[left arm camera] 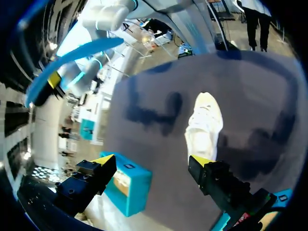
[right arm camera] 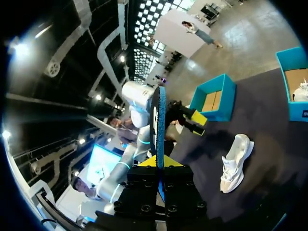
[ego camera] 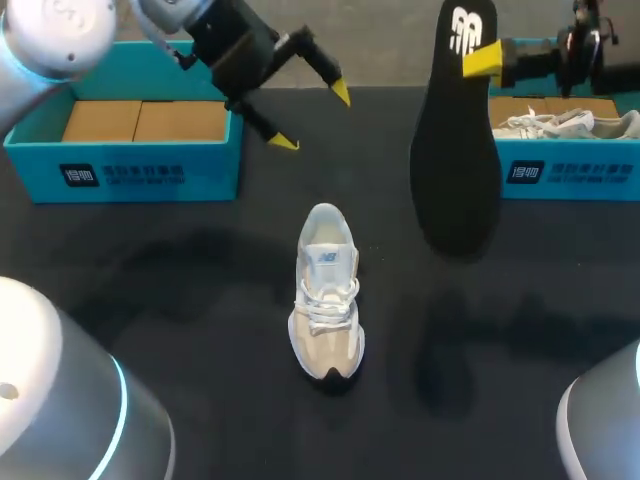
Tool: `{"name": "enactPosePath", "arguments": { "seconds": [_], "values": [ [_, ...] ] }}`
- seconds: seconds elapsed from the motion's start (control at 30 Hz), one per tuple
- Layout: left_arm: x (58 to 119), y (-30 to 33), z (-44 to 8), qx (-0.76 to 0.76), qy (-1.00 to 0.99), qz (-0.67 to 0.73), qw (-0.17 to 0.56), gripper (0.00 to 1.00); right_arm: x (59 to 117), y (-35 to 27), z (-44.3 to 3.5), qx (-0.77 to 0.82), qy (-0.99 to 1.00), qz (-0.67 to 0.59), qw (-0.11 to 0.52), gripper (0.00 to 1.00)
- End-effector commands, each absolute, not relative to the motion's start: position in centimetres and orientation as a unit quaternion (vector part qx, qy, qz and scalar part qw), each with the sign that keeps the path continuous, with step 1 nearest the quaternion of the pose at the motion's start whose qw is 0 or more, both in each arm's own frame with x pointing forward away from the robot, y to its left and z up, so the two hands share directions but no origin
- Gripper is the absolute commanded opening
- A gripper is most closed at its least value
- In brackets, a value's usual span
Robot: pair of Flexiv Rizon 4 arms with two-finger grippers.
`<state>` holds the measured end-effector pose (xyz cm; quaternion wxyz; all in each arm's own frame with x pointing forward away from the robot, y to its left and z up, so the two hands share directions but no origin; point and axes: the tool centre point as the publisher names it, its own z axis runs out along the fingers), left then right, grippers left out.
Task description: Take the shoe out of the shoebox, open the shoe tongue, remove and reinsert the insole, then place the shoe into the shoebox
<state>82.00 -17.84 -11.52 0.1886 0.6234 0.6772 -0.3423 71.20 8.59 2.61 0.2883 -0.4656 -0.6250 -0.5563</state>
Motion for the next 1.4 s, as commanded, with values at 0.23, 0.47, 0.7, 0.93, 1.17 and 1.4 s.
{"name": "enactPosePath", "arguments": {
  "seconds": [0.23, 0.47, 0.7, 0.93, 1.17, 1.4],
  "values": [
    [81.8, -17.9, -11.0, 0.593, 0.628, -0.424, 0.27, 1.0, 74.4, 9.2, 2.7, -0.465, -0.628, -0.548, 0.299, 0.0],
    [81.8, -17.9, -11.0, 0.593, 0.628, -0.424, 0.27, 1.0, 74.4, 9.2, 2.7, -0.465, -0.628, -0.548, 0.299, 0.0],
    [81.7, -17.6, -10.8, 0.585, 0.617, -0.439, 0.29, 1.0, 74.4, 9.2, 2.7, -0.465, -0.628, -0.548, 0.299, 0.0],
    [81.4, -17.2, -9.0, 0.584, 0.585, -0.446, 0.343, 1.0, 76.7, 8.8, 2.8, -0.484, -0.596, -0.559, 0.312, 0.0],
    [80.6, -17.6, -6.8, 0.6, 0.536, -0.452, 0.386, 1.0, 79.3, 8.4, 2.5, -0.503, -0.574, -0.541, 0.354, 0.0],
    [79.6, -17.9, -5.2, 0.598, 0.495, -0.46, 0.431, 1.0, 82.1, 8.8, 1.7, -0.529, -0.549, -0.518, 0.387, 0.0]
  ]
}}
